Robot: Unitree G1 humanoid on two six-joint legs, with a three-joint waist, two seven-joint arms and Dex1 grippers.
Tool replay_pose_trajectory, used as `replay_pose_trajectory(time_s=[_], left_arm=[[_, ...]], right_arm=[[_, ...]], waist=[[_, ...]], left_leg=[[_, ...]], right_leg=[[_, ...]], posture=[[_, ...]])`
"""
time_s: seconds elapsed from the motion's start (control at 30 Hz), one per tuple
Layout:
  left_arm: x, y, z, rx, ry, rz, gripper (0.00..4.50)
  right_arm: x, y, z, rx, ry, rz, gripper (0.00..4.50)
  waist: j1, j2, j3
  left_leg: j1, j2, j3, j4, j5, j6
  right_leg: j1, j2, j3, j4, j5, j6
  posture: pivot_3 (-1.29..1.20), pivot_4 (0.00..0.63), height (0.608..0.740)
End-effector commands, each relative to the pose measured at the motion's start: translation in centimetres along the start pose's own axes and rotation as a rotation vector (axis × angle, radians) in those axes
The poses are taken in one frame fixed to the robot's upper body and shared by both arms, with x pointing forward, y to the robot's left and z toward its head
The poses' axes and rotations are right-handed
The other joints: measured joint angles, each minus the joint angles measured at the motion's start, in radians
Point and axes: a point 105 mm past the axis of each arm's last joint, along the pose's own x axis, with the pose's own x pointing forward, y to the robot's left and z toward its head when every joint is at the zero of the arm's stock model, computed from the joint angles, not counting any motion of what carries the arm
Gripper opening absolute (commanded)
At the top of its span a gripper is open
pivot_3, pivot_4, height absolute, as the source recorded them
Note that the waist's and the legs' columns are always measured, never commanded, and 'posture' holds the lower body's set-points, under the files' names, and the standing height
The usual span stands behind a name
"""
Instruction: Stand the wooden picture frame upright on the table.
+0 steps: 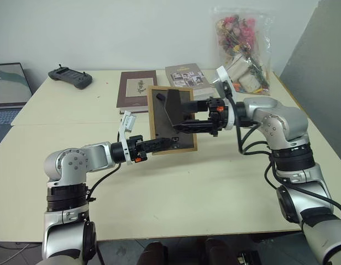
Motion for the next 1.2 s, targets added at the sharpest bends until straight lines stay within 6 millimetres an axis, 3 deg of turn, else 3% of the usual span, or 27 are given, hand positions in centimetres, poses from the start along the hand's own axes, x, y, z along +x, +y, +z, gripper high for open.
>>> replay_pose_trajectory(time_s=[0.03, 0.1, 0.23, 0.4, 0.5, 0.67, 0.87, 1.07, 1.2], left_arm=[[-0.3, -1.0, 1.0, 0.059, -0.031, -0.025, 1.29], [-0.5, -0.9, 0.9, 0.042, -0.027, -0.025, 1.29], [-1.2, -1.0, 0.5, -0.037, -0.002, -0.023, 1.29], [-2.1, -1.9, -0.2, -0.197, 0.062, -0.109, 1.29], [-2.3, -2.1, -0.1, -0.265, 0.072, -0.146, 1.29], [-2.3, -2.5, -0.4, -0.332, 0.103, -0.171, 1.29], [-1.8, -3.5, -1.4, -0.358, 0.113, -0.184, 1.29], [-1.7, -3.9, -2.2, -0.364, 0.120, -0.178, 1.29], [-1.7, -4.0, -2.5, -0.362, 0.118, -0.180, 1.29]], right_arm=[[-1.7, 0.3, 0.6, -0.029, -0.021, -0.028, 4.33], [-2.7, -0.5, -0.1, -0.042, 0.004, -0.100, 4.33], [-6.8, -2.1, -1.3, -0.188, 0.099, -0.324, 4.33], [-10.5, -4.5, -4.1, -0.917, 0.389, -0.550, 4.33], [-9.6, -4.3, -4.5, -1.332, 0.380, -0.529, 4.33], [-6.3, -2.8, -4.4, -1.700, 0.201, -0.436, 4.33], [-2.9, -2.8, -4.9, -1.850, 0.094, -0.371, 4.33], [-1.2, -3.5, -5.0, -1.884, 0.063, -0.343, 4.33], [-1.3, -3.6, -5.2, -1.866, 0.054, -0.325, 3.69]], waist=[[0.000, 0.000, 0.000], [0.001, 0.000, 0.000], [0.004, 0.000, 0.000], [0.001, -0.001, 0.001], [-0.009, -0.003, 0.002], [-0.013, -0.003, 0.002], [-0.008, -0.003, 0.002], [-0.005, -0.003, 0.002], [-0.006, -0.003, 0.002]], left_leg=[[0.000, 0.000, 0.000, 0.000, 0.000, 0.000], [0.000, 0.000, 0.000, 0.000, 0.000, 0.000], [0.000, 0.000, 0.000, 0.000, -0.002, 0.003], [0.000, 0.000, 0.001, 0.000, -0.002, 0.004], [0.001, 0.001, 0.003, 0.000, 0.000, 0.000], [0.002, 0.002, 0.004, 0.000, 0.003, -0.005], [0.002, 0.001, 0.003, 0.001, 0.004, -0.008], [0.002, 0.000, 0.003, 0.000, 0.004, -0.008], [0.002, 0.000, 0.003, 0.000, 0.004, -0.008]], right_leg=[[0.000, 0.000, 0.000, 0.000, 0.000, 0.000], [0.000, 0.000, 0.000, 0.000, 0.000, 0.000], [0.000, 0.000, 0.000, 0.000, 0.000, 0.000], [0.000, 0.000, 0.000, 0.000, 0.000, 0.001], [0.000, 0.000, 0.001, 0.001, 0.000, 0.001], [0.000, 0.002, 0.003, 0.001, 0.000, 0.001], [0.000, 0.002, 0.004, 0.001, 0.000, 0.000], [0.000, 0.001, 0.004, 0.001, 0.000, 0.000], [0.001, 0.001, 0.004, 0.001, 0.000, 0.000]], posture=[[0.00, 0.150, 0.740], [0.00, 0.150, 0.740], [0.00, 0.150, 0.740], [0.00, 0.150, 0.740], [0.00, 0.150, 0.740], [0.00, 0.150, 0.740], [0.00, 0.150, 0.740], [0.00, 0.150, 0.740], [0.00, 0.150, 0.740]])
